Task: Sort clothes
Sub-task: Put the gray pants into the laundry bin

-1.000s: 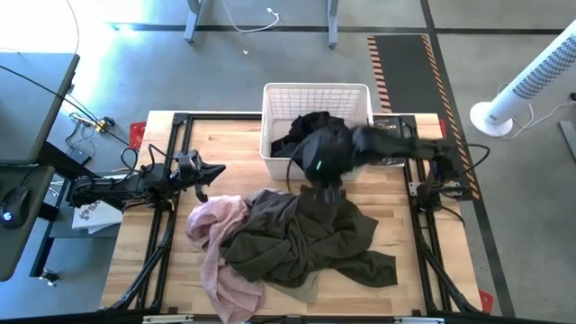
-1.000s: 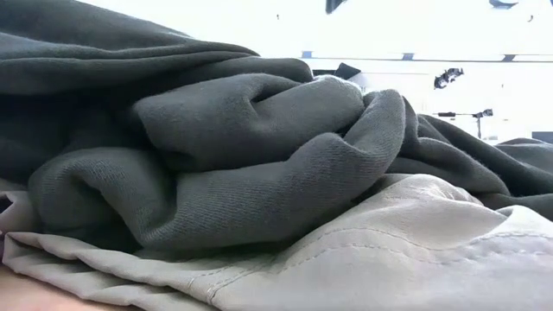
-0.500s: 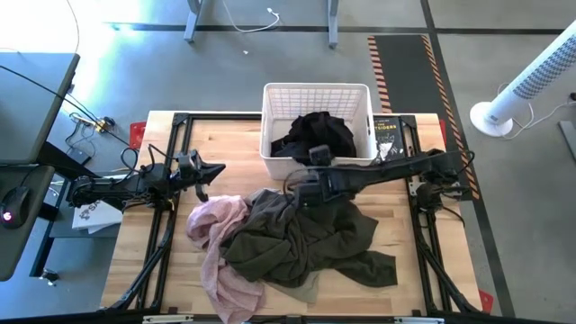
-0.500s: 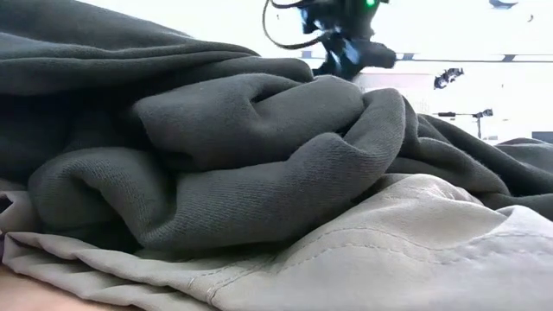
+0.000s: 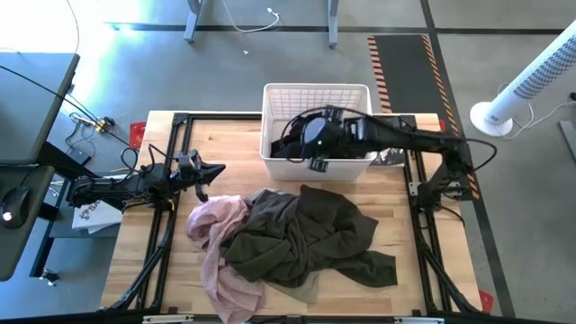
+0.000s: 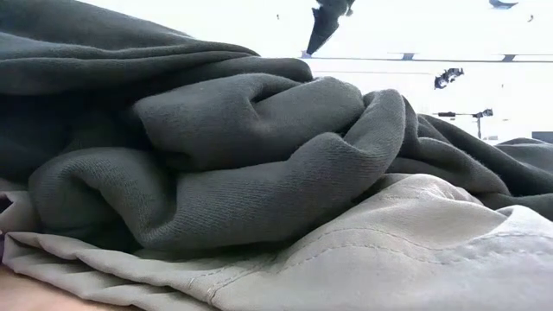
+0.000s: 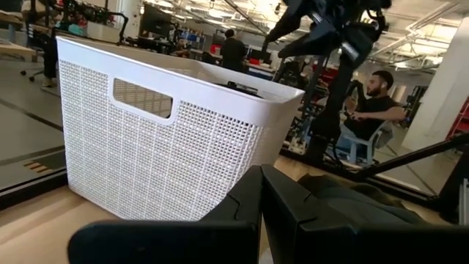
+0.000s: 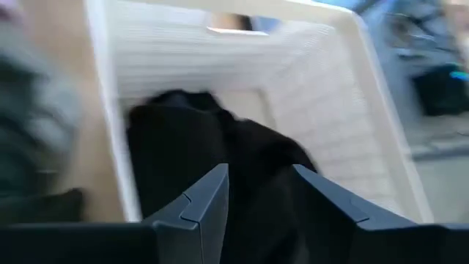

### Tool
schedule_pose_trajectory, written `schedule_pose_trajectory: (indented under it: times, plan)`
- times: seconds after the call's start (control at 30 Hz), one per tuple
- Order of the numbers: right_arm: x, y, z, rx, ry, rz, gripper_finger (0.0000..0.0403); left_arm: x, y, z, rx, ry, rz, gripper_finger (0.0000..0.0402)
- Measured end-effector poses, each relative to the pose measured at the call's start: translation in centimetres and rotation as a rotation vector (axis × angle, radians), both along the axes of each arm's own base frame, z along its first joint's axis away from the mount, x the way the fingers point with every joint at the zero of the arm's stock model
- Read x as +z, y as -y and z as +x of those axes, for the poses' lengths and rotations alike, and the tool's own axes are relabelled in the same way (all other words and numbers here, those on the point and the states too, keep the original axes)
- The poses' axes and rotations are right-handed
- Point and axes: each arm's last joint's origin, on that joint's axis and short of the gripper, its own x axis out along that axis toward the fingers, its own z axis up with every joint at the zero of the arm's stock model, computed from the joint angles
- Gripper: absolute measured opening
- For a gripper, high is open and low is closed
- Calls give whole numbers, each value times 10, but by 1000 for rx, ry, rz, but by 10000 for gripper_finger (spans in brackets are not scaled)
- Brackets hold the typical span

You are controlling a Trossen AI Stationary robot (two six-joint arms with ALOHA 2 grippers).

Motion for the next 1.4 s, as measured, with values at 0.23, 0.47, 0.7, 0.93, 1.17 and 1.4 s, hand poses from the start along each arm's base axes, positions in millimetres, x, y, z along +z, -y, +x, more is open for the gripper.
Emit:
schedule_pose_trajectory:
  times: [0.23,0.47,0.7,0.93,1.17,1.4]
  plan:
    - [9,-69,-4,335,24,110,144,0,0,0,3,-7,15,3]
    - [-7,-150,-7,471,38,291,144,0,0,0,3,1,-6,3]
    - [-90,-194,-22,499,-102,414,144,0,0,0,-13,3,-8,3]
    - [-103,-162,-12,304,-73,351,149,0,-1,0,36,0,-2,3]
    - [-117,-131,-5,178,-99,479,219,0,-1,-1,46,3,-9,3]
    - [-140,-117,-5,78,-64,452,310,0,-1,-1,46,3,-11,3]
